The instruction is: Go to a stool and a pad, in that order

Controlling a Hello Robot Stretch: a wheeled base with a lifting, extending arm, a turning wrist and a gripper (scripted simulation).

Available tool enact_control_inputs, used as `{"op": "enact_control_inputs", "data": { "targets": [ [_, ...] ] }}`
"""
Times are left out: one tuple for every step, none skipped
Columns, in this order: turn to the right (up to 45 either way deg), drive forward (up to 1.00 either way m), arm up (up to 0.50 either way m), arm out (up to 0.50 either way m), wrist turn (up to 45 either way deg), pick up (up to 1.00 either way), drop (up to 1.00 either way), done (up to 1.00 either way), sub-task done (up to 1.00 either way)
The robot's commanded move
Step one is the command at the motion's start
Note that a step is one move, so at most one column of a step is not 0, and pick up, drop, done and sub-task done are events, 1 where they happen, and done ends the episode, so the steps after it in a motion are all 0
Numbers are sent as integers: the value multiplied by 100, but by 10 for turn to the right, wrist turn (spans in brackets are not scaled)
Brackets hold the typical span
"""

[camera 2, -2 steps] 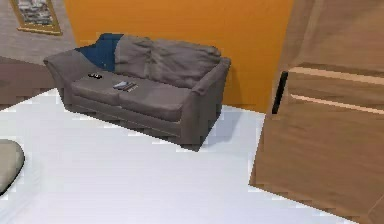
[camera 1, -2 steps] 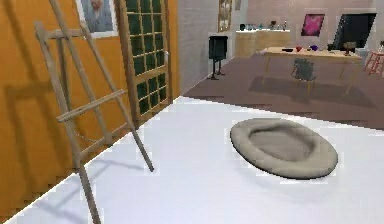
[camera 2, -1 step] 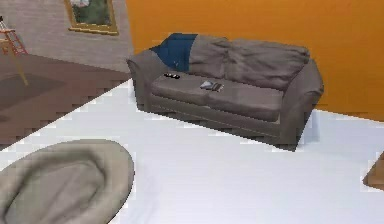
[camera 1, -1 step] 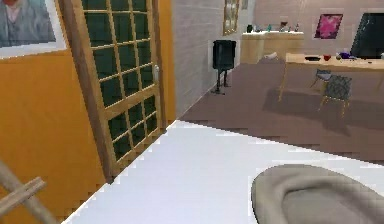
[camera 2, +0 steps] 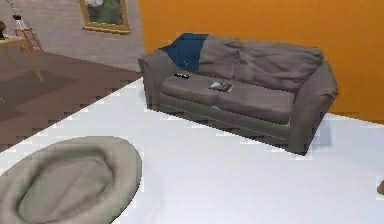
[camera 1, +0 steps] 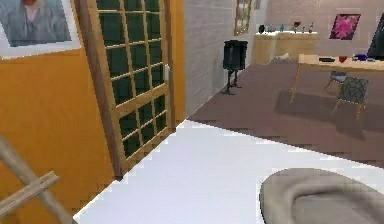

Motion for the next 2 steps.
{"op": "enact_control_inputs", "data": {
  "targets": [
    [0,65,0,0,0,0,0,0,0],
    [-30,0,0,0,0,0,0,0,0]
  ]
}}
